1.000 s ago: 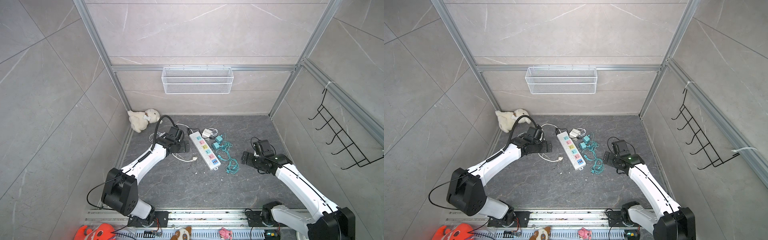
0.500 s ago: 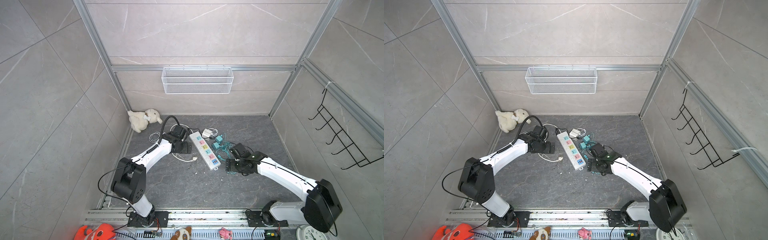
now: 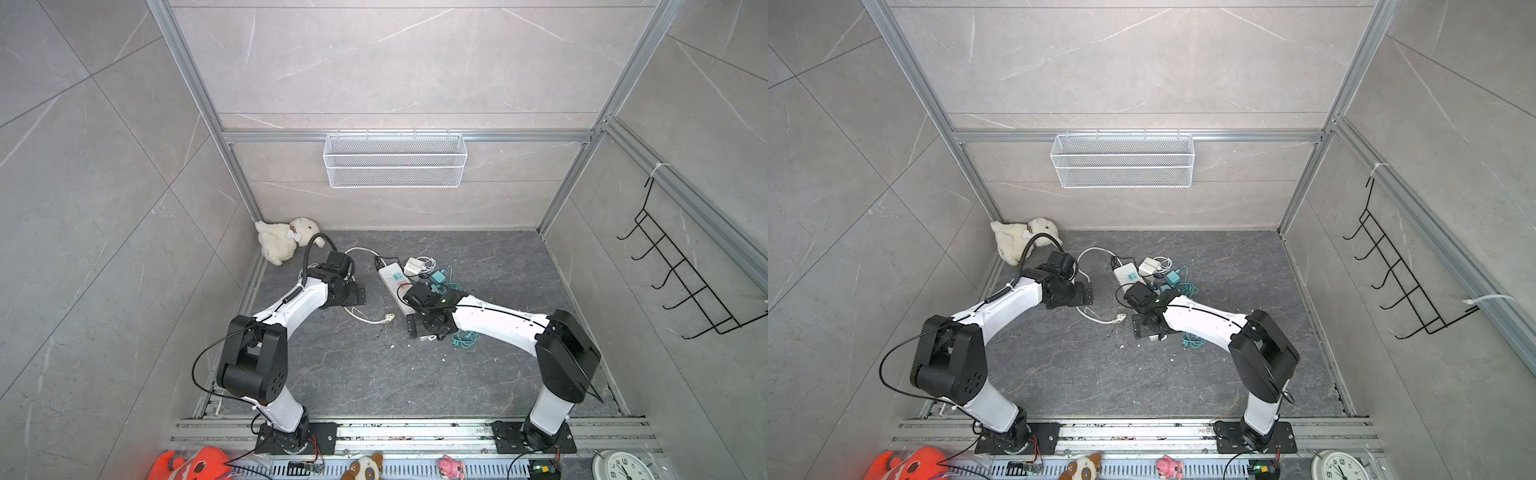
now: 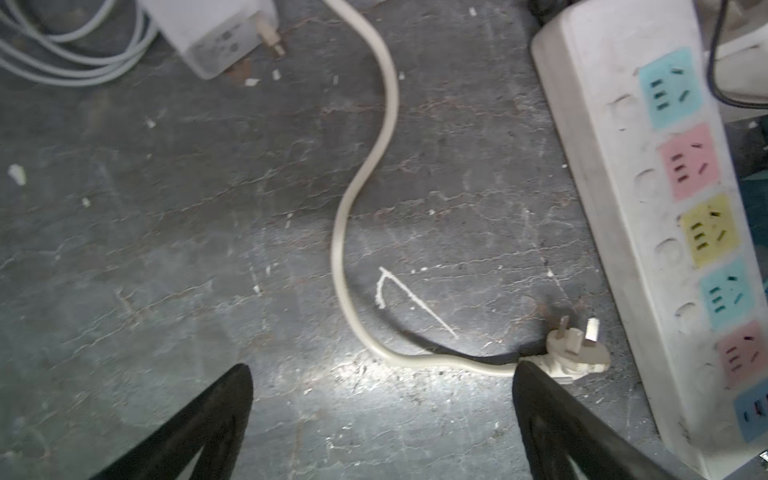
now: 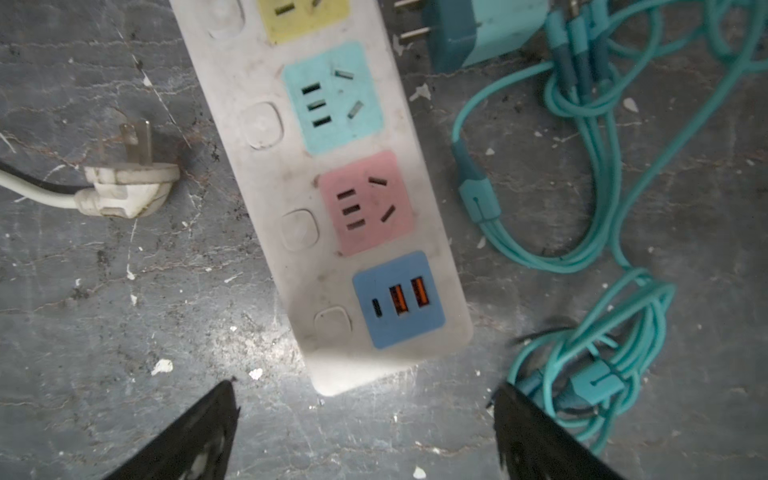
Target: Insert the plug
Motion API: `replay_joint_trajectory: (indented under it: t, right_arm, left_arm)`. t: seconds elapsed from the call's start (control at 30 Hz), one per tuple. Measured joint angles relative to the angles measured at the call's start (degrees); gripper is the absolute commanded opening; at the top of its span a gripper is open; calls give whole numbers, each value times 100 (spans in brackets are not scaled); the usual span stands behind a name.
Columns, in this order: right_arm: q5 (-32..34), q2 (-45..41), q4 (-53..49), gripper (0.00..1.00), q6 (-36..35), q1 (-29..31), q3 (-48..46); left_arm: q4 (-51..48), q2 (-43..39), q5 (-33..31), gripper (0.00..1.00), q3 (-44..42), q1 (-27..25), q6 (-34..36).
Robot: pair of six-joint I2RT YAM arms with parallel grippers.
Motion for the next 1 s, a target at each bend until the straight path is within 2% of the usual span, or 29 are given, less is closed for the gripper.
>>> replay_joint_trajectory:
  t: [0.4, 0.83, 1.0]
  right_arm:
    - [39, 804, -380, 99, -1056, -13, 1207]
    - [-385, 992, -396, 99, -1506, -612, 1279]
    - [-564, 1290, -363, 99, -1633, -623, 1342]
  left_arm:
    - [256, -205, 125, 100, -398, 79, -63]
    - [372, -662, 120, 100, -745, 131, -306]
    - [407, -973, 125, 100, -1040, 184, -466]
